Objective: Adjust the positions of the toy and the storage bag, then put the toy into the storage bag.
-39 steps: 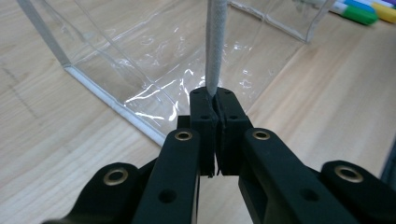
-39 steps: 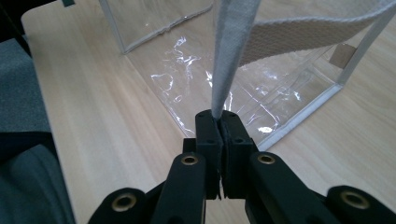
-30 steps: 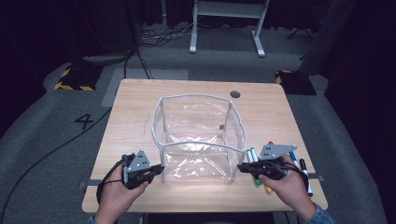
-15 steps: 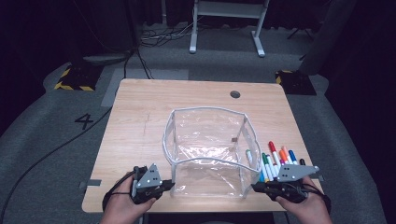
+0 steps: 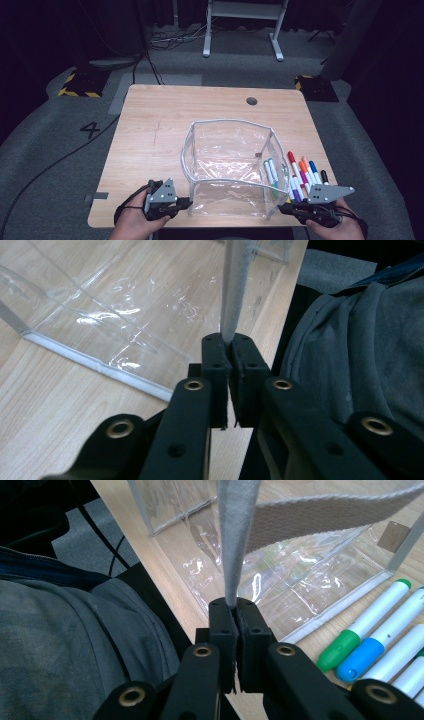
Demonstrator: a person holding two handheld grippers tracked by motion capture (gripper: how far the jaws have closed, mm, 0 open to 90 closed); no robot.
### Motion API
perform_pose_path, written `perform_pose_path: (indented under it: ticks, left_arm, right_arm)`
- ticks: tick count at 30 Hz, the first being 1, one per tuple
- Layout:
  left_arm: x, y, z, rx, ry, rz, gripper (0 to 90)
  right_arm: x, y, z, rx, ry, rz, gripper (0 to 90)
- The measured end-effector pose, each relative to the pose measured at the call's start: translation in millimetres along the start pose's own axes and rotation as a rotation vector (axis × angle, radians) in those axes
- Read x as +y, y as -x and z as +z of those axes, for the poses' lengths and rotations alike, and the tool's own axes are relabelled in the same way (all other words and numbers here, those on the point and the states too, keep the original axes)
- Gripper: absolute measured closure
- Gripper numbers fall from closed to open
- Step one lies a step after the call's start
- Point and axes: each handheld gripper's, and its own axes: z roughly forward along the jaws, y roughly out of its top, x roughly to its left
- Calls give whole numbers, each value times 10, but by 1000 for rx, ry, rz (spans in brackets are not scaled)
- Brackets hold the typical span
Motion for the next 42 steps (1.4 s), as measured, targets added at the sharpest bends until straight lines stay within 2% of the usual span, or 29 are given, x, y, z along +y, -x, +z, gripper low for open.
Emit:
perform_pose_path:
  ticks: [1, 2, 3, 5, 9, 11, 12, 15, 16, 17, 18, 19, 20, 21, 24, 26, 29, 31, 35, 36, 37, 38, 39, 40, 42]
  left_arm:
    - [-9, -8, -4, 10, -9, 2, 690]
    - [-21, -18, -16, 27, -19, 5, 690]
    - [-34, -38, -31, 44, -15, 5, 626]
    - [-64, -81, -73, 54, -9, -23, 572]
    - [-119, -178, -138, 78, 9, -82, 468]
    - [-140, -258, -124, 107, 14, -108, 394]
    - [-152, -313, -110, 126, 12, -115, 394]
    - [-193, -477, -56, 197, -11, -143, 361]
    - [-207, -525, -38, 222, -14, -161, 351]
    - [-220, -577, -24, 243, -19, -171, 331]
    - [-235, -631, -9, 258, -16, -185, 331]
    - [-252, -688, 2, 271, -15, -201, 326]
    - [-272, -746, 18, 290, -12, -216, 323]
    - [-297, -805, 38, 306, -9, -232, 323]
    - [-376, -967, 85, 351, -35, -277, 323]
    - [-431, -1055, 112, 377, -34, -306, 323]
    - [-509, -1141, 170, 407, -40, -351, 323]
    - [-562, -1190, 204, 418, -39, -374, 323]
    - [-678, -1272, 284, 451, -53, -389, 322]
    - [-701, -1294, 308, 463, -43, -384, 315]
    - [-709, -1312, 312, 472, -41, -387, 274]
    - [-712, -1324, 315, 474, -36, -388, 264]
    - [-712, -1330, 321, 482, -30, -395, 264]
    - [-713, -1339, 329, 486, -27, -395, 250]
    - [-706, -1346, 341, 485, -23, -405, 244]
  right_arm:
    - [-5, 7, 7, 15, -24, -1, 771]
    - [-5, 7, 7, 15, -24, -1, 771]
    - [-11, 12, 8, 19, -20, 0, 721]
    - [-31, 41, 5, 22, -41, 4, 651]
    - [-96, 141, -48, -3, -56, 31, 580]
    - [-140, 246, -108, -41, -42, 60, 549]
    - [-140, 246, -108, -41, -42, 60, 549]
    - [-181, 376, -173, -98, -8, 95, 517]
    - [-196, 421, -197, -118, 0, 110, 510]
    - [-229, 517, -246, -163, 13, 133, 489]
    - [-229, 517, -246, -163, 13, 133, 489]
    - [-262, 614, -291, -206, 16, 152, 479]
    - [-276, 660, -316, -228, 13, 157, 475]
    - [-276, 660, -316, -228, 13, 157, 475]
    - [-334, 792, -377, -277, 6, 187, 467]
    - [-380, 871, -412, -305, 8, 214, 467]
    - [-491, 1026, -460, -359, 4, 258, 468]
    - [-522, 1068, -470, -373, 1, 267, 467]
    - [-651, 1233, -518, -420, -5, 332, 462]
    - [-681, 1273, -531, -433, -6, 347, 473]
    - [-711, 1313, -548, -451, -20, 350, 499]
    - [-762, 1383, -579, -492, -62, 343, 551]
    - [-762, 1383, -579, -492, -62, 343, 551]
    - [-812, 1449, -594, -516, -87, 370, 565]
    - [-837, 1480, -596, -517, -97, 386, 576]
